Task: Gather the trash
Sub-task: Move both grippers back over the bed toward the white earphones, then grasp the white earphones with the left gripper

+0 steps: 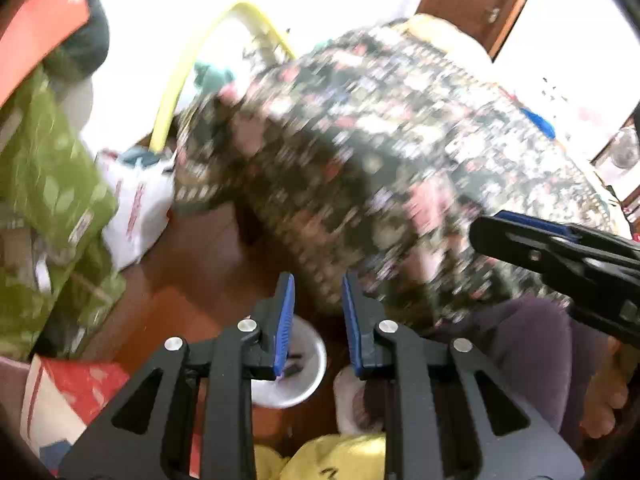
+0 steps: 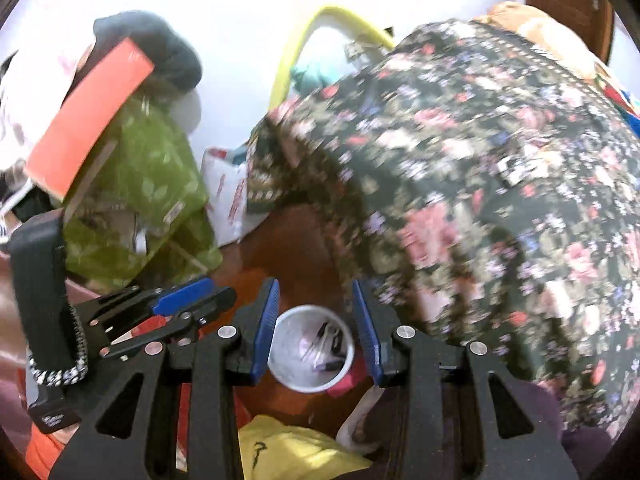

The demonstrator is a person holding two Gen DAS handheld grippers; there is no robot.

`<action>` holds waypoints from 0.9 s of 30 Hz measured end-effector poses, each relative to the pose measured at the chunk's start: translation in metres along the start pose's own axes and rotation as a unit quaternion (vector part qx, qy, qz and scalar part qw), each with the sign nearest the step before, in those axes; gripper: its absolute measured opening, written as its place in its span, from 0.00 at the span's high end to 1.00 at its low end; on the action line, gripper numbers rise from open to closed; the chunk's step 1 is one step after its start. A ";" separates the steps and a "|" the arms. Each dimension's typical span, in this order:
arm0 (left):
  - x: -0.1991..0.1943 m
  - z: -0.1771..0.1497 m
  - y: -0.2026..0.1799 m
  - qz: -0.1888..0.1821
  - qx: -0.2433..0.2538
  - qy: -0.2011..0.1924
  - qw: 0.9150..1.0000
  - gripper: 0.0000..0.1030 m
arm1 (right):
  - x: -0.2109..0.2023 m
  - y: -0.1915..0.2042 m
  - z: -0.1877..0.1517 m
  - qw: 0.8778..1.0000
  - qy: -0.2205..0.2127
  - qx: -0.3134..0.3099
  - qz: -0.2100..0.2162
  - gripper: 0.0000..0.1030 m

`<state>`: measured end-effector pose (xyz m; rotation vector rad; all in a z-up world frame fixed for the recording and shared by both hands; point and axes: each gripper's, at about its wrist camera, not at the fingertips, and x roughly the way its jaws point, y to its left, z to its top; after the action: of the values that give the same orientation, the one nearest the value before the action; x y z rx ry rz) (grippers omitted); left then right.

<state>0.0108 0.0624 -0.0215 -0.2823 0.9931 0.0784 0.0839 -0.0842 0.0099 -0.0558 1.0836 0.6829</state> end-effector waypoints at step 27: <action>0.134 0.093 -0.168 -0.053 0.075 0.025 0.995 0.67 | 0.007 -0.238 0.034 0.980 -0.025 0.172 -0.097 0.58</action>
<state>0.1928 -0.0818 -0.0525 -0.2004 1.0262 -0.1000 0.2406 -0.2579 -0.0455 0.1516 1.1175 0.3136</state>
